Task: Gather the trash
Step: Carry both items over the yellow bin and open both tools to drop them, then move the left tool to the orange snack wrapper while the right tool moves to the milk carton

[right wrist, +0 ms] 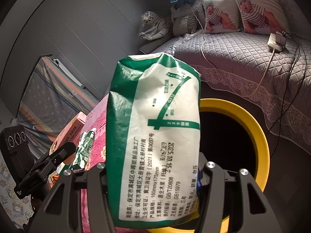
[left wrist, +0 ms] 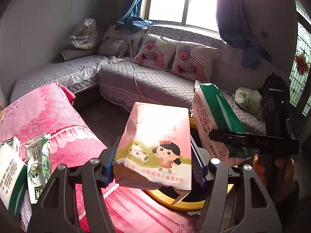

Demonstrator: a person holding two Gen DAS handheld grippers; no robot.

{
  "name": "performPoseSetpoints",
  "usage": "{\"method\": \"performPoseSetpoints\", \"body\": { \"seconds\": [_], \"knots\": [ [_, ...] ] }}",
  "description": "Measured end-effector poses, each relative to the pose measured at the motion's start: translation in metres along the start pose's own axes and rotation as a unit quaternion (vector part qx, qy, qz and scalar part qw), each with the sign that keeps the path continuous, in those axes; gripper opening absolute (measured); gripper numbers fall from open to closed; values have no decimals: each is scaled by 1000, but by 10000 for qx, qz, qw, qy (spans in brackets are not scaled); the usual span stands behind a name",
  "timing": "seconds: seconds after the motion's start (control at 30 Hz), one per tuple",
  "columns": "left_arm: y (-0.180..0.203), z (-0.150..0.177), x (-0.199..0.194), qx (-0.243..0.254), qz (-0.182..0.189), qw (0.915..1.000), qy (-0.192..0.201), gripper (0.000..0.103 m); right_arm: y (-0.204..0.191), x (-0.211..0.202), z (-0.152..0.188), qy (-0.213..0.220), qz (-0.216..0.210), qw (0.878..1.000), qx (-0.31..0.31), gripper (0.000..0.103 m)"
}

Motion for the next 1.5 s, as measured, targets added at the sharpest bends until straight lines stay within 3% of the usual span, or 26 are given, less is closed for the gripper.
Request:
{"method": "performPoseSetpoints", "body": {
  "seconds": [0.23,0.47,0.5,0.53,0.57,0.63,0.77,0.97,1.13,1.3,1.4,1.5],
  "knots": [
    [19,12,42,8,98,9992,-398,60,28,7,13,-122,127,9994,289,52],
    [29,17,53,10,160,9987,-489,62,40,5,15,-126,293,9987,398,54],
    [28,18,52,-15,174,9987,-481,63,42,4,15,-107,326,9986,407,58],
    [27,18,50,-49,170,9988,-464,73,44,3,14,-62,369,9983,438,63],
    [27,17,49,-76,138,9990,-418,81,46,1,12,-8,413,9980,473,66],
    [23,18,43,-117,134,9992,-352,84,49,-4,8,100,435,9974,559,74],
    [15,17,24,-278,81,9995,-131,93,48,-16,-1,290,376,9970,617,74],
    [-15,8,-30,-726,-330,9952,563,95,30,-24,-6,427,283,9978,411,75],
    [-46,-7,-95,-1156,-979,9791,1356,95,-1,-13,-2,292,4,9995,152,76],
    [-85,-12,-162,-1647,-1632,9508,2054,95,-46,-2,5,161,-385,9987,-289,81],
    [-109,-8,-194,-1642,-2277,9334,2237,95,-76,1,9,147,-640,9960,-607,83],
    [-137,3,-220,-1579,-2685,9228,2270,95,-105,2,14,121,-898,9916,-927,88]
  ]
}}
Point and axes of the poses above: each gripper's, at about its wrist camera, not at the fingertips, and x roughly the way its jaws point, y to its right, z to its underside, the point moved 6 cm from there along x, roughly the way its jaws point, and after that the axes turned 4 degrees about -z, right-handed, at the moved point
